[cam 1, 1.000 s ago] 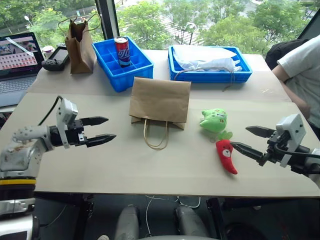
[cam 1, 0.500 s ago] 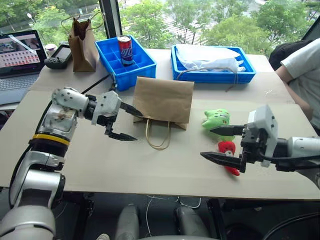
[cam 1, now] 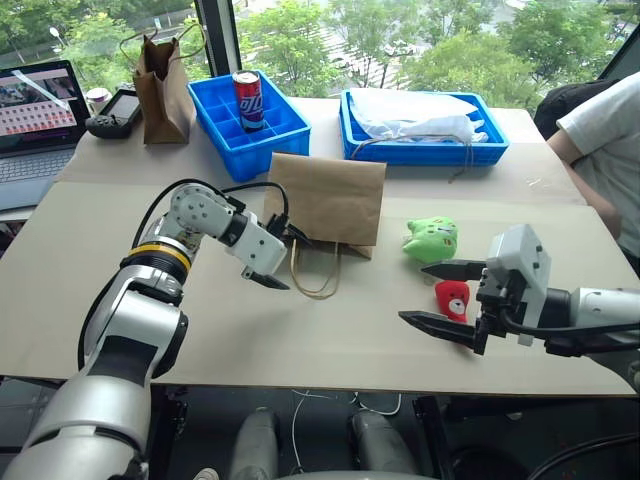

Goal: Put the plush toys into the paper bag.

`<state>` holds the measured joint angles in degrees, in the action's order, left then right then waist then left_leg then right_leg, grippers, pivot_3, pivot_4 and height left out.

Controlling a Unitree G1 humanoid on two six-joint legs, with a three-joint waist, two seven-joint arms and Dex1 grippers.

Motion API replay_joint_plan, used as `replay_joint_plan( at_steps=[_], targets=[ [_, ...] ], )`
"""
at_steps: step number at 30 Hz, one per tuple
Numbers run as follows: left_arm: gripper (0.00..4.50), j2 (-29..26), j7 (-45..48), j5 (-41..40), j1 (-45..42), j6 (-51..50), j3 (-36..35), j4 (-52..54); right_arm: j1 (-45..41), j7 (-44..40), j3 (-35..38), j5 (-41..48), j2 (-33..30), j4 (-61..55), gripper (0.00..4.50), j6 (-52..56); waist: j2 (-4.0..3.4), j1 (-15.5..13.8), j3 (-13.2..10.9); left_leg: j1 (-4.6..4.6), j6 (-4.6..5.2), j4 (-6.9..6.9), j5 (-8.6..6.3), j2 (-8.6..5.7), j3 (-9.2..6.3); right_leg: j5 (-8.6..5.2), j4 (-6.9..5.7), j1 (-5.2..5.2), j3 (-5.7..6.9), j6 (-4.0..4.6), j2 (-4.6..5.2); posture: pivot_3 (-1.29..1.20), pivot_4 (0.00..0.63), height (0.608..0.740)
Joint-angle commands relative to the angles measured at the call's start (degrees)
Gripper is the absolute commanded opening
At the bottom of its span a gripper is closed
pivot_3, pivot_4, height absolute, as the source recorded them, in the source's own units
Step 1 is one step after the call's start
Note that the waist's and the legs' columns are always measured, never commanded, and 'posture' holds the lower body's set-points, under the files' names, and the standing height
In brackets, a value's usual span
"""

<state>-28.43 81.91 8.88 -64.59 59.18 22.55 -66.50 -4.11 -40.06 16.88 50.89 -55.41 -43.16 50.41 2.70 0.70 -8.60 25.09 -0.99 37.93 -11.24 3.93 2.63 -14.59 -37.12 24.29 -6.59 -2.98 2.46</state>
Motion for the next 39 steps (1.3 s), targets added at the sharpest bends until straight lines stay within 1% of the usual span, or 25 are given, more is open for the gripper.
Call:
replay_joint_plan(
  at_steps=[1,4,7,9,10,11,12,13,16,18,20,23,24,26,28,30,31,33,35,36,38,39],
  targets=[
    [3.83,1.1,-8.0,4.8,-3.1,-2.3,0.4,-2.9,-0.5,0.8,2.2,-0.1,-0.5,-1.1,4.50,-1.0,0.00,0.0,0.0,0.01,0.00,0.01,0.00,0.00,-0.01,0.00,0.00,0.00,0.01,-0.01,0.00,0.00,0.150,0.715],
    [2.74,2.7,-9.1,4.6,-3.2,-4.1,-0.9,-4.2,-1.0,1.1,2.0,-0.5,-0.5,-0.9,4.50,-1.3,0.00,0.0,0.0,0.03,0.00,0.04,0.00,-0.01,-0.05,0.00,-0.01,-0.01,0.02,-0.03,0.00,0.00,0.150,0.715],
    [1.74,4.0,-8.0,3.0,-3.4,-6.7,-2.5,-4.6,-1.2,1.2,1.8,-1.1,-0.6,-0.8,4.50,-1.6,0.00,0.0,0.0,0.05,0.00,0.05,0.00,-0.01,-0.05,0.00,-0.01,0.00,0.03,-0.03,0.00,0.00,0.150,0.715],
    [1.27,4.4,-6.6,1.8,-3.5,-8.6,-3.8,-4.6,-1.1,1.2,1.5,-1.3,-0.6,-0.9,4.50,-1.4,0.00,0.0,0.0,0.06,0.00,0.05,0.00,-0.01,-0.06,0.00,-0.01,0.00,0.04,-0.03,0.00,0.00,0.150,0.715],
    [0.79,4.6,-5.8,0.9,-3.7,-9.9,-4.7,-4.4,-0.9,1.2,1.3,-1.4,-0.5,-1.0,4.50,-1.4,0.00,0.1,0.0,0.06,0.00,0.05,0.00,-0.01,-0.07,0.00,-0.02,0.00,0.05,-0.03,0.00,0.00,0.150,0.715],
    [0.50,5.2,-4.0,-1.5,-4.2,-13.4,-6.8,-3.9,-0.3,1.3,1.0,-1.4,-0.4,-1.3,4.50,-1.2,0.00,0.1,0.0,0.05,0.00,0.05,0.00,-0.01,-0.08,0.00,-0.04,0.02,0.05,-0.03,-0.01,0.00,0.150,0.715],
    [0.12,5.5,-2.7,-3.1,-4.6,-15.9,-8.2,-3.5,0.0,1.3,0.8,-1.5,-0.3,-1.5,4.50,-1.1,0.00,0.1,0.0,0.05,0.00,0.05,0.00,-0.01,-0.08,0.00,-0.06,0.02,0.05,-0.03,-0.01,0.00,0.150,0.715],
    [0.05,6.0,-1.5,-4.8,-5.2,-19.2,-9.7,-2.8,0.4,1.5,0.8,-1.4,-0.2,-1.7,4.50,-0.8,0.00,0.1,0.0,0.06,0.00,0.05,0.00,-0.01,-0.12,0.00,-0.08,0.01,0.08,-0.03,-0.01,0.00,0.150,0.715],
    [0.05,7.0,3.2,-10.0,-6.8,-32.9,-13.5,1.2,2.0,2.4,0.7,-1.8,-0.1,-2.1,4.50,-0.3,0.00,0.1,0.0,0.08,0.00,0.08,0.00,-0.02,-0.15,0.00,-0.07,0.01,0.10,-0.03,-0.01,0.00,0.150,0.715],
    [0.05,6.6,7.5,-12.8,-6.3,-42.2,-14.3,7.1,3.5,3.1,1.0,-2.7,-0.1,-2.1,4.50,-0.3,0.00,0.1,0.0,0.13,0.00,0.11,0.00,-0.04,-0.22,-0.01,-0.07,0.00,0.11,-0.05,-0.01,0.00,0.150,0.715],
    [0.05,5.9,9.1,-14.7,-4.9,-51.5,-14.6,14.4,4.9,3.9,1.5,-3.9,-0.3,-2.0,4.50,-0.2,-0.01,0.1,0.0,0.14,0.00,0.11,0.00,-0.06,-0.26,-0.03,-0.09,-0.02,0.11,-0.08,-0.01,0.00,0.150,0.715],
    [0.05,3.8,7.0,-17.4,-1.9,-71.4,-14.5,28.9,9.2,5.4,3.7,-8.1,-1.6,-0.9,4.50,0.4,-0.01,0.2,0.0,0.14,0.00,0.11,0.00,-0.06,-0.31,-0.04,-0.11,-0.02,0.13,-0.08,-0.01,0.00,0.150,0.715],
    [0.05,3.2,6.6,-18.0,-0.7,-75.6,-14.3,32.8,10.1,5.6,4.0,-9.0,-1.8,-0.8,4.50,0.4,-0.03,0.2,0.0,0.14,0.00,0.11,0.00,-0.05,-0.32,-0.04,-0.11,-0.03,0.13,-0.09,-0.01,0.00,0.150,0.715],
    [0.05,1.7,5.1,-20.8,2.3,-87.5,-14.2,43.0,12.0,6.5,5.0,-11.2,-1.8,-0.2,4.50,0.3,-0.05,0.5,0.0,0.12,0.00,0.12,0.00,-0.05,-0.33,-0.05,-0.15,-0.02,0.13,-0.09,-0.02,0.00,0.150,0.715],
    [0.05,0.7,3.4,-23.3,4.2,-96.0,-14.5,50.1,13.0,6.8,5.7,-12.2,-1.5,0.0,4.50,0.2,-0.05,0.6,0.0,0.08,0.00,0.12,0.01,-0.05,-0.36,-0.06,-0.21,-0.02,0.14,-0.08,-0.03,0.00,0.150,0.715],
    [0.05,0.2,-0.5,-26.8,5.0,-107.7,-16.2,56.8,13.6,7.4,6.7,-13.2,-0.9,0.2,4.50,0.1,-0.05,0.5,0.0,0.09,0.00,0.23,0.01,-0.06,-0.38,-0.11,-0.40,0.00,0.15,-0.09,-0.03,0.00,0.150,0.715],
    [0.05,-0.4,-1.6,-28.4,5.5,-112.0,-16.5,59.7,13.7,7.3,7.0,-13.2,-0.5,0.0,4.50,-0.1,-0.05,0.5,0.0,0.09,0.00,0.31,0.01,-0.06,-0.42,-0.14,-0.47,-0.01,0.18,-0.08,-0.03,0.00,0.150,0.715],
    [0.05,-1.4,-3.6,-29.8,6.7,-116.3,-16.3,63.7,13.2,7.3,6.5,-12.0,0.6,-0.9,4.50,0.1,-0.06,0.5,0.0,0.09,0.00,0.38,0.01,-0.06,-0.45,-0.15,-0.54,-0.01,0.20,-0.09,-0.03,0.00,0.150,0.715],
    [0.05,-1.6,-8.0,-28.9,8.8,-117.7,-15.2,66.5,11.4,8.1,4.4,-8.6,2.8,-2.8,4.50,1.5,-0.08,0.6,0.0,0.04,0.00,0.40,0.01,-0.06,-0.45,-0.16,-0.56,-0.04,0.20,-0.09,-0.04,0.00,0.150,0.715],
    [0.05,-1.1,-10.4,-28.9,9.6,-118.8,-15.1,67.4,10.6,8.4,3.4,-7.3,3.7,-3.5,4.50,2.1,-0.13,0.7,0.0,-0.01,0.00,0.40,0.01,-0.06,-0.45,-0.17,-0.57,-0.08,0.20,-0.07,-0.04,0.00,0.150,0.715],
    [0.05,1.9,-15.0,-31.8,10.4,-125.0,-17.3,69.2,8.5,10.3,0.1,-5.6,6.0,-4.7,4.50,3.6,-0.14,0.6,0.0,-0.11,0.00,0.39,0.01,-0.08,-0.46,-0.17,-0.63,-0.15,0.18,-0.05,-0.04,0.00,0.150,0.715],
    [0.01,3.0,-16.7,-33.0,10.6,-127.5,-18.2,69.9,7.4,11.5,-1.1,-5.3,7.1,-4.9,4.24,4.2,-0.13,0.5,0.0,-0.10,0.00,0.42,0.02,-0.08,-0.49,-0.17,-0.67,-0.14,0.20,-0.05,-0.05,0.00,0.150,0.715]
  ],
)
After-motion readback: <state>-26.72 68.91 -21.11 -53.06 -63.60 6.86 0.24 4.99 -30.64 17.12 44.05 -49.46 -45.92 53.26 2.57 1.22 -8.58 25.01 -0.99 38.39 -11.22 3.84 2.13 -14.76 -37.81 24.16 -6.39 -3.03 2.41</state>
